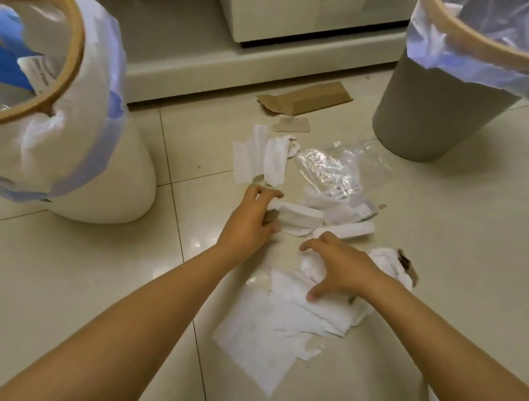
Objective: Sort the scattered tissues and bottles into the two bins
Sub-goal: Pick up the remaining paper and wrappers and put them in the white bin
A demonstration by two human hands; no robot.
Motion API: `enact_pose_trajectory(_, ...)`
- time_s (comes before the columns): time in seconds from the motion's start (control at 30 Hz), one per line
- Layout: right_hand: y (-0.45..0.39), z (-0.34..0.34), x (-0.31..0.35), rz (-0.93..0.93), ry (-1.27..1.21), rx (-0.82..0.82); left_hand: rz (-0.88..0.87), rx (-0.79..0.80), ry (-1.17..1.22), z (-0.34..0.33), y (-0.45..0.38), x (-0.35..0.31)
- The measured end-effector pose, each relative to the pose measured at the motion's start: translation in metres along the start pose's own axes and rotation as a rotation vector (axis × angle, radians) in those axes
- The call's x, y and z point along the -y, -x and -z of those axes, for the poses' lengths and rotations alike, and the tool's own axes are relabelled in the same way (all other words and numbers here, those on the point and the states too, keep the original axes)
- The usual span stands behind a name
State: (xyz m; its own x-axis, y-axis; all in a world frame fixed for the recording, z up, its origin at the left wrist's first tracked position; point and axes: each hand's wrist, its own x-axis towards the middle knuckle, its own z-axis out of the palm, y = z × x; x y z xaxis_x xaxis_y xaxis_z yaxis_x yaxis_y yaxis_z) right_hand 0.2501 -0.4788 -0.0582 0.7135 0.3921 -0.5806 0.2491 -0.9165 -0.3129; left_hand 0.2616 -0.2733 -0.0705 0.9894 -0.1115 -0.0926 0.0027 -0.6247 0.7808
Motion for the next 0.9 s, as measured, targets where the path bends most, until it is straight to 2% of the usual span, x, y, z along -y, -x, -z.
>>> enact_pose_trajectory(0.1, -0.003, -0.007, 0.006, 0.029, 0.092, -0.031, -0.085, 0.051, -0.175, -0.007, 0.005, -0.007)
enact_pose_trajectory(0.23, -0.008, -0.014, 0.016, 0.061, 0.151, -0.102, -0.053, 0.226, -0.355, -0.007, 0.003, -0.012)
enact_pose_trajectory(0.37, -0.004, -0.009, 0.015, 0.083, 0.076, -0.171, -0.017, 0.281, -0.431, -0.003, -0.002, -0.014)
enact_pose_trajectory(0.47, 0.005, -0.001, 0.013, 0.066, 0.002, -0.236, -0.034, 0.295, -0.513, 0.000, -0.002, -0.017)
enact_pose_trajectory(0.6, 0.015, 0.023, 0.015, 0.059, -0.142, -0.319, -0.063, 0.273, -0.499, 0.019, 0.004, -0.021)
enact_pose_trajectory(0.73, 0.024, 0.051, 0.025, 0.062, -0.317, -0.417, -0.109, 0.220, -0.482, 0.058, 0.010, -0.028)
enact_pose_trajectory(0.9, 0.035, 0.081, 0.056, 0.083, -0.380, -0.504, -0.223, 0.177, -0.549, 0.123, 0.021, -0.049)
